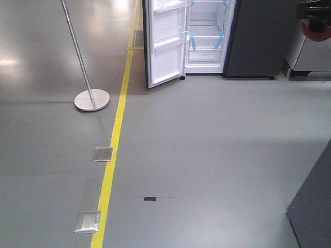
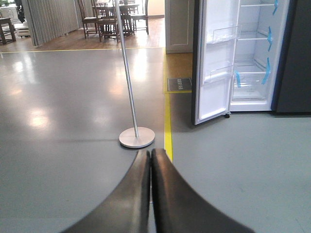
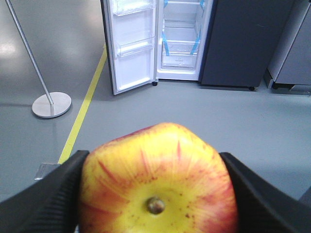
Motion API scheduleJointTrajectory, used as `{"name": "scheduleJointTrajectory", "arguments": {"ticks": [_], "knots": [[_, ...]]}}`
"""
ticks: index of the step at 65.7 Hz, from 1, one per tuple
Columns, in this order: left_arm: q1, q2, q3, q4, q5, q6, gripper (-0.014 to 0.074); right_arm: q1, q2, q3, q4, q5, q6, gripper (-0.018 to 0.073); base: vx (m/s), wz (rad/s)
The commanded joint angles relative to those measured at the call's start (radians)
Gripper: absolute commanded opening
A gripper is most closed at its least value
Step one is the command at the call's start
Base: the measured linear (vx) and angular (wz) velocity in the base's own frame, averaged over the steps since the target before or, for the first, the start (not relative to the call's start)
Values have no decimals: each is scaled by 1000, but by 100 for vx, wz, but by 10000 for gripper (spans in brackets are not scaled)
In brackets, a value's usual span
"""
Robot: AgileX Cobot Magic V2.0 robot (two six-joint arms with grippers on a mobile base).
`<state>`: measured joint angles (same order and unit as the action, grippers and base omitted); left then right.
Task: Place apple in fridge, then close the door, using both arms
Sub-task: 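Drive toward the open white refrigerator carrying the apple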
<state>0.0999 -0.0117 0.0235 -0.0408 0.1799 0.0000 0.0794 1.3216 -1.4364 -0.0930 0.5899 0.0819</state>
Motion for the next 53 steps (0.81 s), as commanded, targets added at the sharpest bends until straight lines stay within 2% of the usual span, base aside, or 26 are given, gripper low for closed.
{"name": "scheduleJointTrajectory", "arguments": {"ticks": [1,53], "knots": [[-1,-13,-18,-8,-71,0,-6,0,-30,-30,-9,-80,-5,165,18,1],[-1,-13,-18,-8,-71,0,-6,0,-30,-30,-9,-80,-5,165,20,1]]}}
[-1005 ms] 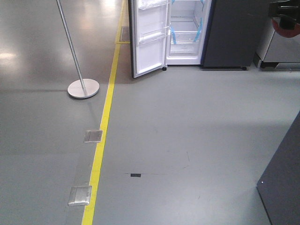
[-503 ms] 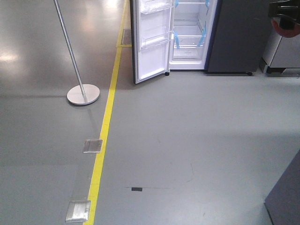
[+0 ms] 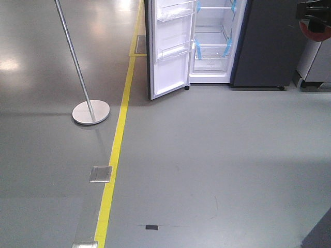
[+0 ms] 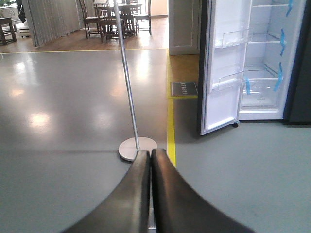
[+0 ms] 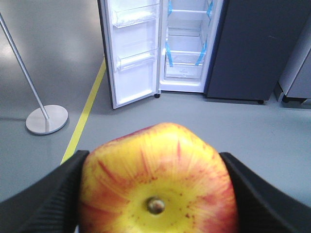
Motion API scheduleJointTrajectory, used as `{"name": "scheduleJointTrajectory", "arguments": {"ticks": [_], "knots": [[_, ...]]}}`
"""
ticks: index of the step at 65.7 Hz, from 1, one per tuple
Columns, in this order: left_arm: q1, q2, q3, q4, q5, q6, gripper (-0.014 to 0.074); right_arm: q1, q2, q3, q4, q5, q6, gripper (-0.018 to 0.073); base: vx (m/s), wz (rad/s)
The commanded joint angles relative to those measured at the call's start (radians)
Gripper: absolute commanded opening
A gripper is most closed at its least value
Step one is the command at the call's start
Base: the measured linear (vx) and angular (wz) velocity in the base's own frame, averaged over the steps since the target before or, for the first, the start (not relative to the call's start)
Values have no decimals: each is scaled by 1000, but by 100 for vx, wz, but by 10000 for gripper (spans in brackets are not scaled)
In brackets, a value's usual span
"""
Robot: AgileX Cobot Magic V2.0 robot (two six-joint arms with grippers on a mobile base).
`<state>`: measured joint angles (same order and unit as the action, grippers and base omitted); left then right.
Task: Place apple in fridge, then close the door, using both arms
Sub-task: 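Drive toward the open white refrigerator carrying the apple, then approach the refrigerator opening with the apple held in the right gripper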
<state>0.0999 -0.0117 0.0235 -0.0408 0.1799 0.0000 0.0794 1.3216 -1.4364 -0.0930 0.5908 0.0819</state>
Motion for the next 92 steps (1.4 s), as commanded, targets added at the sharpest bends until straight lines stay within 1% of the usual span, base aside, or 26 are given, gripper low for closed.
{"name": "scheduleJointTrajectory", "arguments": {"ticks": [1,43,92], "knots": [[-1,-13,-18,-8,-71,0,-6,0,-30,-30,-9,-81,-5,165,21,0],[-1,-13,-18,-8,-71,0,-6,0,-30,-30,-9,-81,-5,165,19,1],[-1,-13,-18,-8,-71,0,-6,0,-30,-30,-9,-81,-5,168,17,-6]]}}
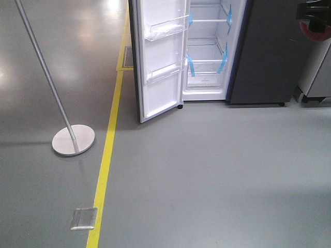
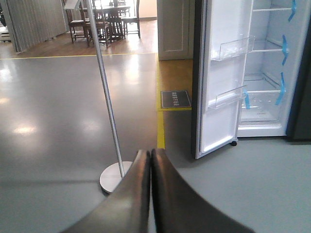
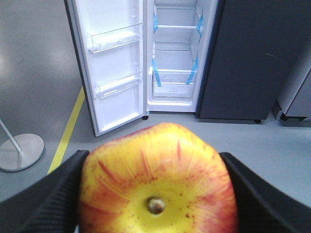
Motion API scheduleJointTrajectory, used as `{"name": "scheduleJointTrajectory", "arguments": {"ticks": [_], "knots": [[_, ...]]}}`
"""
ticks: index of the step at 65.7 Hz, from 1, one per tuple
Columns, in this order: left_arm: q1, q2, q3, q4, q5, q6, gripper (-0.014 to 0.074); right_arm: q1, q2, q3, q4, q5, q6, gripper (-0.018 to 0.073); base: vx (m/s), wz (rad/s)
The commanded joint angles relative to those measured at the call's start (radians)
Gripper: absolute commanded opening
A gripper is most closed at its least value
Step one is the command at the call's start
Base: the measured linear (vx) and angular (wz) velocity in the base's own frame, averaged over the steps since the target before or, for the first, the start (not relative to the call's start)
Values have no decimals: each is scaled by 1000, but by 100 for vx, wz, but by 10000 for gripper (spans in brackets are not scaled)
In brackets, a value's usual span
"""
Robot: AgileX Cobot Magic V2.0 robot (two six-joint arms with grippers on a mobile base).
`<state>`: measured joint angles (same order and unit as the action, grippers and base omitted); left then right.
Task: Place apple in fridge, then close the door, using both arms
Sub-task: 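Approach the refrigerator opening with the apple held in the right gripper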
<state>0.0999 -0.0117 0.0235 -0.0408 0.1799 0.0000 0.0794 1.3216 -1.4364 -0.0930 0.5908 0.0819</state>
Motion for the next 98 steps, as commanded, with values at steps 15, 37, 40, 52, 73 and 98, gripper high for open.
{"name": "scheduleJointTrajectory", "arguments": {"ticks": [15,37,40,52,73,98], "knots": [[-1,-13,-18,-8,-71,0,-6,0,-30,-30,-9,-81,-5,168,14,-5],[-1,-13,-18,-8,-71,0,-6,0,-30,-30,-9,-81,-5,168,12,0],[-1,-13,-18,-8,-71,0,-6,0,-30,-30,-9,-81,-5,168,11,1],[-1,-13,-18,-8,-71,0,-6,0,-30,-30,-9,-81,-5,168,11,0],[-1,-13,-18,-8,-71,0,-6,0,-30,-30,-9,-81,-5,168,12,1],[-1,-13,-18,-8,-71,0,-6,0,-30,-30,-9,-81,-5,168,13,3]]}}
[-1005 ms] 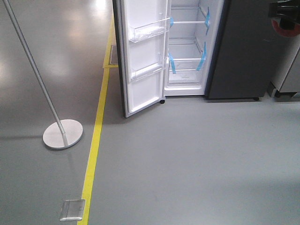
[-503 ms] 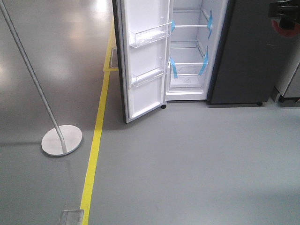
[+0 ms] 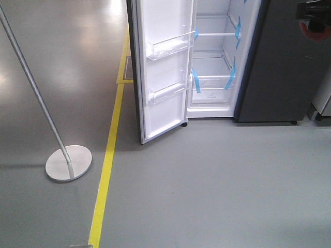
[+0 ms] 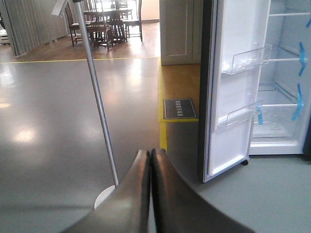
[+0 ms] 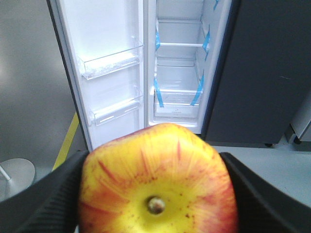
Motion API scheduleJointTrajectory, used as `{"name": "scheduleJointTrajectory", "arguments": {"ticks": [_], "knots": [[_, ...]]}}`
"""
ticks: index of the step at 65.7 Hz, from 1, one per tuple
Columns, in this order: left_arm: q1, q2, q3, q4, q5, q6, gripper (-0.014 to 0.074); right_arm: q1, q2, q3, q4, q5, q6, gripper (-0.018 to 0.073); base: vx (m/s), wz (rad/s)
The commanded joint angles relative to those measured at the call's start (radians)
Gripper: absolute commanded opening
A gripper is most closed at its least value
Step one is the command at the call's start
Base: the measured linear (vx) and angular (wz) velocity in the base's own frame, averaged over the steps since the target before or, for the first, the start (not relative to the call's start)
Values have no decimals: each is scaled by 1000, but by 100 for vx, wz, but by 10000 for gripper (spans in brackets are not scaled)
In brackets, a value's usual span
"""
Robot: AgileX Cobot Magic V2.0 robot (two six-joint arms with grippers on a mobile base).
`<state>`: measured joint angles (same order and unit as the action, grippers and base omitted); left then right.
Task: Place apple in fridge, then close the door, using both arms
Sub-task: 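Approach the refrigerator opening with the apple held in the right gripper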
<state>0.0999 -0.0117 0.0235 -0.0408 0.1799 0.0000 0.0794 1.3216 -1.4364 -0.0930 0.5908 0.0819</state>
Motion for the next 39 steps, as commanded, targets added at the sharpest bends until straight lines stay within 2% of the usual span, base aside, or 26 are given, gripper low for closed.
{"name": "scheduleJointTrajectory", "arguments": {"ticks": [1,39], "knots": [[-1,-13,-18,-8,-71,0,-6,0,-30,-30,-9,-81,-5,168,14,3],[-1,-13,-18,-8,-71,0,-6,0,-30,-30,-9,-81,-5,168,14,3]]}}
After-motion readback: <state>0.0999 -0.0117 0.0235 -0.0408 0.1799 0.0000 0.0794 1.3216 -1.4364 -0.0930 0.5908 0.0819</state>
